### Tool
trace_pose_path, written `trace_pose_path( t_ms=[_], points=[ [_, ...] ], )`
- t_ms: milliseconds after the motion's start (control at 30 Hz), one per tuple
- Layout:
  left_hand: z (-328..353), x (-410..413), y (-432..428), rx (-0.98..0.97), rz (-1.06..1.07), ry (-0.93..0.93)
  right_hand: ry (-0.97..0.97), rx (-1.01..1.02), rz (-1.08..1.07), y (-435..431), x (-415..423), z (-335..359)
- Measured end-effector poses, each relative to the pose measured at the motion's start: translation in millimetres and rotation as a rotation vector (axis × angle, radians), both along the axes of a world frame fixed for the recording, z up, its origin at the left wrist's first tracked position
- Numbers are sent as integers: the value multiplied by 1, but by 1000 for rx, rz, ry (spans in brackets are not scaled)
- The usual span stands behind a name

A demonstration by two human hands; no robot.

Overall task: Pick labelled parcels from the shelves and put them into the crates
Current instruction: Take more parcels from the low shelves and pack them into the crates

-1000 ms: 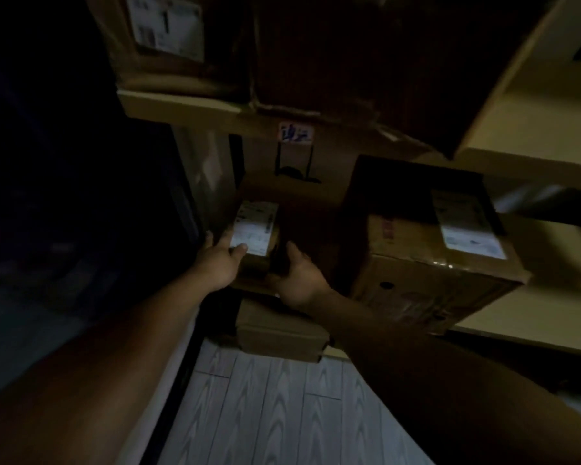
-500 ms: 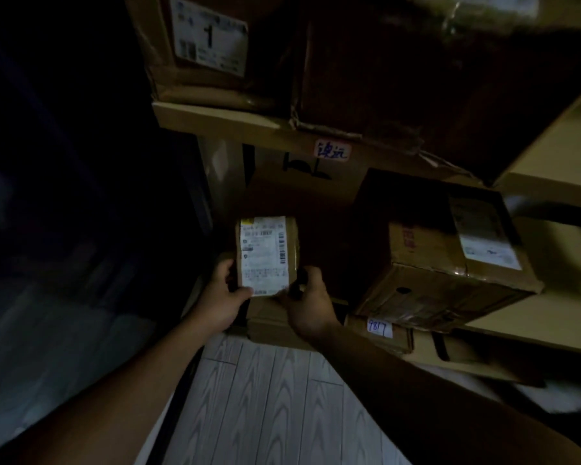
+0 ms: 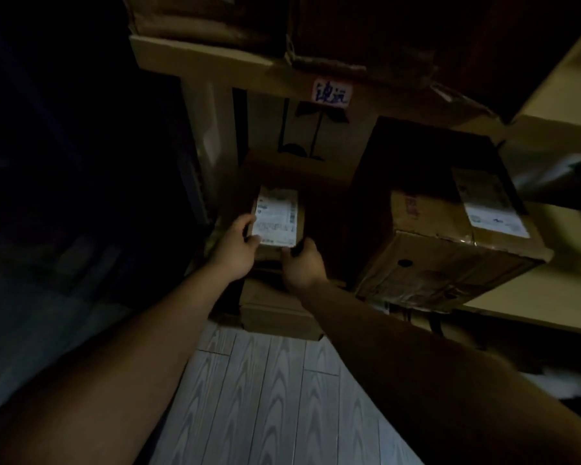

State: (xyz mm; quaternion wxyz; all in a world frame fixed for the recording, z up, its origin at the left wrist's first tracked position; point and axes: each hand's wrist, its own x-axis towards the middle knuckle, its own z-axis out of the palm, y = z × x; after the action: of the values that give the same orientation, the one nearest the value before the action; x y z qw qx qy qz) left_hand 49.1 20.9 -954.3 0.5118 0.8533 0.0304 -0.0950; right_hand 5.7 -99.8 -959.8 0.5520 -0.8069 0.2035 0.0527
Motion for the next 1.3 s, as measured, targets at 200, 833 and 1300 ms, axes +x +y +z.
trace_pose_path(
  t_ms=[200,833,1300],
  points=[
    [-8,9,10,6,-109,-46,74,15,156,-17,1,0],
    [-217,-11,3,301,-46,36,71,-299,37,-83,-38,-212],
    [-260,-64,18,74,-10,128,135,-272,10,-72,-83,-240]
  ],
)
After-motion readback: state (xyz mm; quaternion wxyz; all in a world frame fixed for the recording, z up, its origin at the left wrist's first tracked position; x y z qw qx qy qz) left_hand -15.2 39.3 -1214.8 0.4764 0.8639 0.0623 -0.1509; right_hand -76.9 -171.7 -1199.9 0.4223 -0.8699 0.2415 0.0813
